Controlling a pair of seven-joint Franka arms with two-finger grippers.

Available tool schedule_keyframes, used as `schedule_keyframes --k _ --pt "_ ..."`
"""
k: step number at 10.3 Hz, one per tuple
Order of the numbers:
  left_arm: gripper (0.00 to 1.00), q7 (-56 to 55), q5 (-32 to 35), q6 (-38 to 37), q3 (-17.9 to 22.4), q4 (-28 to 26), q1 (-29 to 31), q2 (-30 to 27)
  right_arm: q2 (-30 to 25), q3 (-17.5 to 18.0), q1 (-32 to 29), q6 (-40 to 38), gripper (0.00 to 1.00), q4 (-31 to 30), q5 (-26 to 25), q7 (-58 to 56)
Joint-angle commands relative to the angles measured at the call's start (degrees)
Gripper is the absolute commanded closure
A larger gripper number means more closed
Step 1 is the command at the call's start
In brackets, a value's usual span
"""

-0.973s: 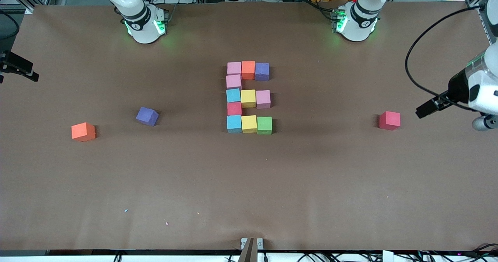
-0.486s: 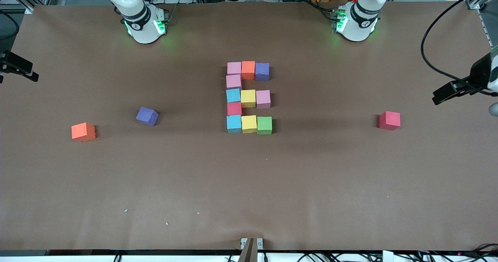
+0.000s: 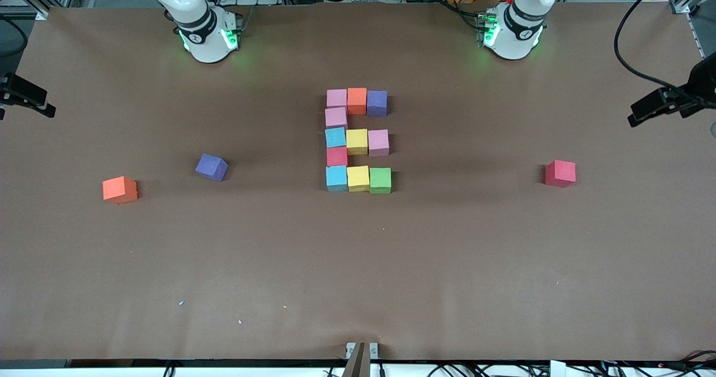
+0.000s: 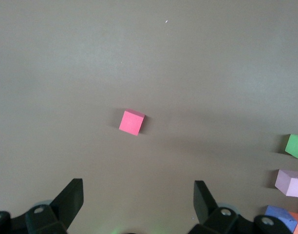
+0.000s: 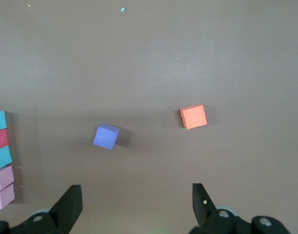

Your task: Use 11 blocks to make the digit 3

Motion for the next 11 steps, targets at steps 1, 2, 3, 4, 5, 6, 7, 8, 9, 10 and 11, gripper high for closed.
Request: schedule_keyframes --k 1,2,3,4,5,6,7,8,9,10,11 --pt "0.00 2.13 -1.74 0.26 0.95 -6.07 -0.45 -5.43 -1.19 0.32 -0.25 0.40 0.00 -1.19 -0.68 0.67" --pt "0.00 2.13 -1.75 0.26 0.95 -6.34 -0.19 -5.52 -1.19 0.32 -0.25 0.40 0.00 -1.19 -0.68 0.67" --pt "0.00 2.13 -1.75 0.18 0.95 -7.21 -0.19 -6.04 -1.19 0.32 -0.25 0.40 0.00 -1.19 -0.68 0.67" --pt "0.00 2.13 -1.75 0.18 0.87 -7.92 -0.28 -6.83 -1.19 0.32 -0.25 0.40 0.00 -1.19 -0.68 0.67" --pt "0.00 2.22 -1.75 0.26 0.87 -8.10 -0.19 -7.28 -1.19 0.32 -0.25 0.49 0.00 -1.19 -0.68 0.67" --pt "0.00 2.22 -1.75 0.26 0.87 -8.27 -0.28 -8.15 -1.19 0.32 -0.25 0.49 0.00 -1.19 -0.68 0.67" --pt "0.00 2.13 -1.75 0.26 0.87 -7.67 -0.36 -8.25 -1.19 0.32 -0.25 0.49 0.00 -1.19 -0.68 0.67" --pt "0.00 1.52 -1.75 0.26 0.69 -7.05 -0.80 -8.25 -1.10 0.32 -0.25 0.49 0.00 -1.19 -0.68 0.67" --pt "0.00 1.08 -1.66 0.26 0.43 -7.05 -1.33 -8.42 -1.10 0.32 -0.25 0.49 0.00 -1.19 -0.68 0.67" --pt "0.00 1.25 -1.31 0.26 0.43 -6.70 -2.29 -8.34 -1.10 0.32 -0.25 0.49 0.00 -1.19 -0.68 0.67" --pt "0.00 1.69 -1.22 0.26 0.51 -6.43 -2.56 -8.33 -1.01 0.32 -0.17 0.49 0.00 -1.19 -0.68 0.67"
